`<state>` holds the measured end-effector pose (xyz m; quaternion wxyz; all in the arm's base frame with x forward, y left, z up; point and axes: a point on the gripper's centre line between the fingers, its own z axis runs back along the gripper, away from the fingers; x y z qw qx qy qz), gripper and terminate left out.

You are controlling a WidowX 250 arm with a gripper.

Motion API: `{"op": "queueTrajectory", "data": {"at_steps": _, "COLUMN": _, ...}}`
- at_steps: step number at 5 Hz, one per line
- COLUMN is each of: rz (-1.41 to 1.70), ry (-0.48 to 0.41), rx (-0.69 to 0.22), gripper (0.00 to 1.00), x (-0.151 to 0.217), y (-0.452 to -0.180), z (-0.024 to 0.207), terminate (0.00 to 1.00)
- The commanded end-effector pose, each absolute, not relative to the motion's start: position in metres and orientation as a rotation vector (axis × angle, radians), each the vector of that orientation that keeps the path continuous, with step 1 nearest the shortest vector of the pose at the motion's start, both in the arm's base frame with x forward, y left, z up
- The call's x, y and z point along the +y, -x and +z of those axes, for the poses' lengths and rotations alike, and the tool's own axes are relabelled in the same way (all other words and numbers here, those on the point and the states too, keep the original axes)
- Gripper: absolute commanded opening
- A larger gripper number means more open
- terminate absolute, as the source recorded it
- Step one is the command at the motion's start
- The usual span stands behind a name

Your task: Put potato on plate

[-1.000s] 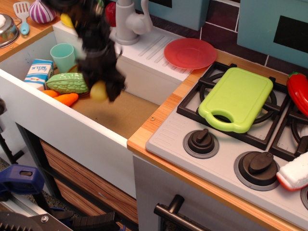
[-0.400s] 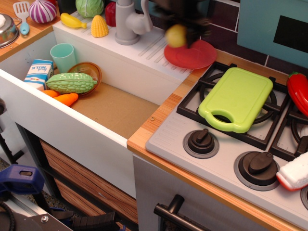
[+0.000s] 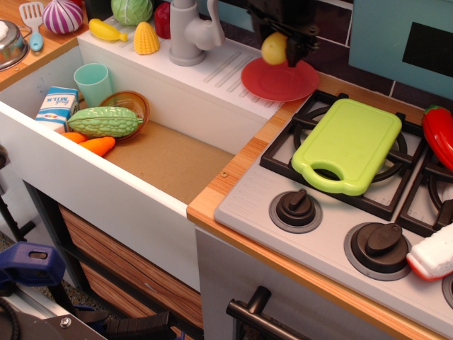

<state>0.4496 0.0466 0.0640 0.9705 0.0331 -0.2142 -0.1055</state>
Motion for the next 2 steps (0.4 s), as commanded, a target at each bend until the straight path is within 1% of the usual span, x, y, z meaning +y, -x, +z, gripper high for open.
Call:
{"op": "queueTrajectory", "data": {"at_steps": 1, "rz": -0.223, "ry": -0.081, "rx": -0.499, "gripper": 1.00, "x": 0.0460, "y": -0.4608, "z": 0.0888, "terminate": 0.00}}
{"op": "queueTrajectory", "data": {"at_steps": 2, "rz": -0.223, "ry": -0.081, "rx": -0.499, "gripper": 1.00, "x": 0.0460, "y": -0.4608, "z": 0.0888, "terminate": 1.00}}
